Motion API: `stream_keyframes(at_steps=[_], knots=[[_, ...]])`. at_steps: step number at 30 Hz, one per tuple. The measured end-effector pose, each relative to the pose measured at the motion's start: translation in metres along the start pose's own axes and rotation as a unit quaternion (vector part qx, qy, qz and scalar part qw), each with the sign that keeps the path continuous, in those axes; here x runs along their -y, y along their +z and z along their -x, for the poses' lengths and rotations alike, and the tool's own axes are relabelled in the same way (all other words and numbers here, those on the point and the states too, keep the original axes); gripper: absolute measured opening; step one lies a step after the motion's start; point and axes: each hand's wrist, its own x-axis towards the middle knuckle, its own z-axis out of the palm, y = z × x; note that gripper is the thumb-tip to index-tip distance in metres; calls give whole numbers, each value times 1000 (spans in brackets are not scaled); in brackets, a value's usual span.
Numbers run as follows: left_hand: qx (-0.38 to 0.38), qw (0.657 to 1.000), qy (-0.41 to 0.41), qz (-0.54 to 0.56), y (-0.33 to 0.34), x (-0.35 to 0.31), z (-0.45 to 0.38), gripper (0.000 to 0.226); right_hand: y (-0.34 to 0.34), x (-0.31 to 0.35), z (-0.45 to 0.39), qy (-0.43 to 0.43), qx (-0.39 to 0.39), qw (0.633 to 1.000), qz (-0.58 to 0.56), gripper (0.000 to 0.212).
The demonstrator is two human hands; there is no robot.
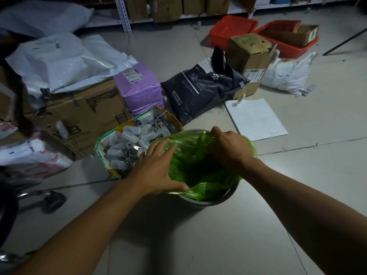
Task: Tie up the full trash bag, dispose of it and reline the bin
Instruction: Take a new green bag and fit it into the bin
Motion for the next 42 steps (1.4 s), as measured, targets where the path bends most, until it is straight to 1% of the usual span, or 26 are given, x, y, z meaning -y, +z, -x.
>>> stream_keyframes(at_steps=[2,6,9,13,16,19,22,24,26,28,31,33,35,37,39,42], knots=[[10,1000,-3,13,-1,3,2,134,-4,-2,-1,23,-26,999,-23,20],[1,999,-17,36,-1,6,3,136,-14,-3,-11,77,-103,984,-124,18],[-13,998,-29,61,-1,5,-1,132,-16,-3,-23,95,-111,975,-165,16],[-66,989,-55,123,-6,6,-12,124,-10,0,-39,112,-114,969,-191,15],[-78,985,-64,139,-6,9,-21,120,0,-5,-49,149,-80,963,-208,25],[-70,983,-69,155,-2,14,-27,116,8,-15,-56,158,-17,960,-231,34],[-48,983,-72,163,3,17,-30,111,11,-25,-58,172,24,940,-293,32],[-34,979,-73,190,7,18,-31,104,11,-31,-57,188,46,914,-357,28],[-34,970,-72,230,8,18,-30,92,9,-35,-53,188,79,886,-415,23],[-40,960,-75,266,8,18,-28,80,4,-37,-49,176,96,879,-433,21],[-46,957,-75,278,5,17,-26,66,-4,-41,-43,176,112,873,-441,22],[-58,962,-70,256,3,16,-25,68,-10,-44,-39,185,128,862,-454,22],[-79,973,-56,208,1,12,-23,80,-14,-47,-35,179,145,860,-455,21],[-93,978,-33,186,-3,7,-22,91,-18,-50,-31,168,157,860,-455,25],[-79,980,-11,183,-5,3,-21,94,-20,-52,-27,164,170,859,-454,30],[-43,981,-4,188,-6,1,-17,100,-22,-54,-20,154,191,868,-432,27]])
